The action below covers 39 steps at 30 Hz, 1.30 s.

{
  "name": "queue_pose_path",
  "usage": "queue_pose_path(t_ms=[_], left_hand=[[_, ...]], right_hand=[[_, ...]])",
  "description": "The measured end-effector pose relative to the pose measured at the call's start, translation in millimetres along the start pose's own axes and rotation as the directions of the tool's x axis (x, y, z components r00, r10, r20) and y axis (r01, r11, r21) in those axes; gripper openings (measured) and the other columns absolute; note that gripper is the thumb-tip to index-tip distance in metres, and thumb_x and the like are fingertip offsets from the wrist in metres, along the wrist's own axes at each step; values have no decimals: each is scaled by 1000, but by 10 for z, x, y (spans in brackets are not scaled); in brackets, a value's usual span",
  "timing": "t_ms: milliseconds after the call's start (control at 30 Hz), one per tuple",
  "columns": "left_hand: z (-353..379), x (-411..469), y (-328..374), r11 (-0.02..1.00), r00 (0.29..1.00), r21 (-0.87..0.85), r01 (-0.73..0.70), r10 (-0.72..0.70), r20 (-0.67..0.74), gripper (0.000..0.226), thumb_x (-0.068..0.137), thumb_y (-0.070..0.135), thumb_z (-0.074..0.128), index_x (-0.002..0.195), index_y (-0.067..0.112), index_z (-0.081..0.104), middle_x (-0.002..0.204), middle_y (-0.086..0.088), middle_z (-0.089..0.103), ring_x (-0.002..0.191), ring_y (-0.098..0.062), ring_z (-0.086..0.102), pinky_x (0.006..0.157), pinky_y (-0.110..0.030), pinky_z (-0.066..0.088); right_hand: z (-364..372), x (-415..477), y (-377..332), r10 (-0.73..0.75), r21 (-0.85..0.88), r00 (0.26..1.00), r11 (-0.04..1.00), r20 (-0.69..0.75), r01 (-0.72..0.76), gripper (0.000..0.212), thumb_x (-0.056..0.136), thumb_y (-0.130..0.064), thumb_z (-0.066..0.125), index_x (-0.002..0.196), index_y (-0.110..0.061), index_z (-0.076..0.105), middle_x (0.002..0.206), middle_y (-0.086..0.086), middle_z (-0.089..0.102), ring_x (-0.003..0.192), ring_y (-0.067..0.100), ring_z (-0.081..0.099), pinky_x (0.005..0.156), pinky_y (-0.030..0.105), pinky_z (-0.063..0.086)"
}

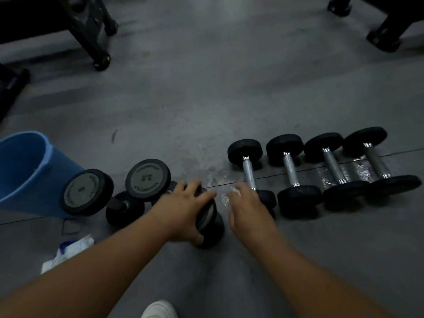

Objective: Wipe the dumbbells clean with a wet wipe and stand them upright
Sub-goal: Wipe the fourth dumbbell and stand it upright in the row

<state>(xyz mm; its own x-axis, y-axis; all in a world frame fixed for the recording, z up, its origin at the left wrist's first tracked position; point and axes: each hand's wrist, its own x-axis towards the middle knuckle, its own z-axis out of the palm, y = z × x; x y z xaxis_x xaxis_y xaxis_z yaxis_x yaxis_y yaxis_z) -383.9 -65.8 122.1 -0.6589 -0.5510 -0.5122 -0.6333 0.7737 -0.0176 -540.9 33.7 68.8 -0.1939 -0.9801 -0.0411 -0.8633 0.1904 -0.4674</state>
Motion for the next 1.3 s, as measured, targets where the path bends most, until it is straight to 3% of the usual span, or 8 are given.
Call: queue_pose_path(t_ms=[633,733,800,867,933,1033,1133,1300], left_hand=[[-408,1168,-272,994,992,-13,105,-106,-66,115,64,59,75,148,44,-2,160,0,-7,148,-32,3,106,-56,39],[-345,1006,146,995,915,-79,-67,29,-403,84,67,47,74,140,25,38,149,-9,35,136,-32,37,103,-53,42],[-103,841,511,955,926,-276,-110,-3,-378,48,78,45,65,118,25,47,122,1,51,112,-22,52,89,-38,50],[123,785,757,784,988,-609,125,-154,4,40,87,52,61,109,28,38,118,7,50,108,-13,53,85,-24,44],[308,903,905,339,920,-860,382,-227,320,44,84,50,71,98,24,39,111,9,59,94,-3,58,76,-11,43],[653,1196,1064,-146,886,-908,394,-205,417,70,60,66,84,109,25,55,107,7,70,93,0,66,86,-17,53],[870,1348,1223,-292,847,-891,349,-308,433,106,38,78,83,121,22,51,115,2,69,102,-12,67,94,-37,55],[892,1327,1281,-299,774,-891,342,-449,448,86,47,60,88,113,16,53,104,1,68,94,-16,67,88,-35,56]], right_hand=[[-173,1286,969,13,-89,998,996,69,-6,27,91,-20,53,113,-9,64,121,8,48,105,27,52,80,41,53],[-96,1480,1194,263,-122,928,963,264,-238,27,91,-29,55,103,-9,68,110,12,60,95,30,60,81,36,52],[-59,1552,1324,410,-63,840,907,355,-416,33,89,-35,62,107,-7,67,104,12,67,97,28,62,81,31,49],[-44,1595,1398,455,-10,778,866,433,-501,42,88,-44,65,105,-6,67,101,11,67,101,27,62,83,30,46],[-6,1639,1399,435,25,736,853,519,-522,46,89,-51,62,97,-7,68,96,11,64,98,26,62,82,29,45],[106,1675,1304,418,164,704,784,573,-599,39,86,-52,66,83,-13,65,81,4,62,78,20,60,71,26,44],[247,1705,1267,460,209,708,740,536,-639,34,82,-45,73,70,-19,56,69,-1,56,61,12,52,60,25,38],[274,1621,1173,523,290,691,651,498,-702,31,82,-39,74,87,-11,63,66,1,56,56,13,50,49,25,33]])
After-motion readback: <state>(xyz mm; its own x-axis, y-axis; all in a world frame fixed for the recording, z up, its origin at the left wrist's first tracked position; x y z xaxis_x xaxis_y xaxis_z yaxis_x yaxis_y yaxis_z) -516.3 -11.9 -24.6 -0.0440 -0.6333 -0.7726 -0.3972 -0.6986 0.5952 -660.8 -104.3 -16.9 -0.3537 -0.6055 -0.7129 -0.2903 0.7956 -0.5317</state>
